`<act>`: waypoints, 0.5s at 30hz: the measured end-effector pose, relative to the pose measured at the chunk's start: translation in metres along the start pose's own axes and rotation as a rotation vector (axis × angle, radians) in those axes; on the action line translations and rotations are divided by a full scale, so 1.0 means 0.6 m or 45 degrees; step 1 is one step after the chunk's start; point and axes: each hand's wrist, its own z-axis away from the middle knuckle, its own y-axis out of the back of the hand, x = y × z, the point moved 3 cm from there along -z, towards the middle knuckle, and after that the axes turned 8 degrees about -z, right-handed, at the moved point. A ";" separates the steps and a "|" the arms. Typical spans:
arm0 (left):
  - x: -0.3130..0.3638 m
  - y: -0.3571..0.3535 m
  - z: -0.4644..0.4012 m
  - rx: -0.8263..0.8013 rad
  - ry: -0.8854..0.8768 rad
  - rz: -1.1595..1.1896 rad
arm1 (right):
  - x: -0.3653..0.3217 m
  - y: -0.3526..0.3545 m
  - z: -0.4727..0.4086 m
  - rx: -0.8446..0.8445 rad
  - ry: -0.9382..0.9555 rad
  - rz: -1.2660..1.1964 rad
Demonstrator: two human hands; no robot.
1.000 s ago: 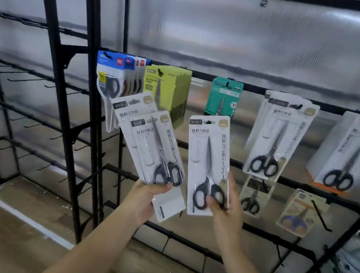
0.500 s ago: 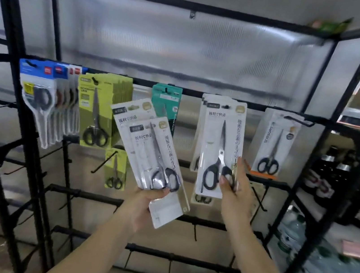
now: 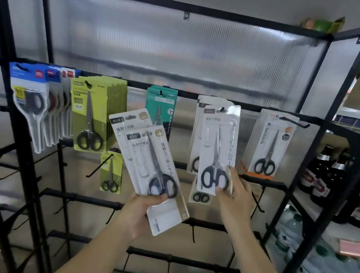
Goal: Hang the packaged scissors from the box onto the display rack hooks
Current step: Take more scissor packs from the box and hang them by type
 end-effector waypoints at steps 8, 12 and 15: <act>0.012 0.008 0.017 -0.012 -0.101 0.046 | 0.047 -0.086 0.069 -0.430 -0.291 -0.054; 0.017 0.011 0.025 -0.043 -0.123 -0.002 | 0.050 -0.112 0.085 -0.415 -0.439 -0.319; 0.016 0.016 0.030 -0.061 -0.111 -0.048 | 0.051 -0.125 0.092 -0.391 -0.452 -0.442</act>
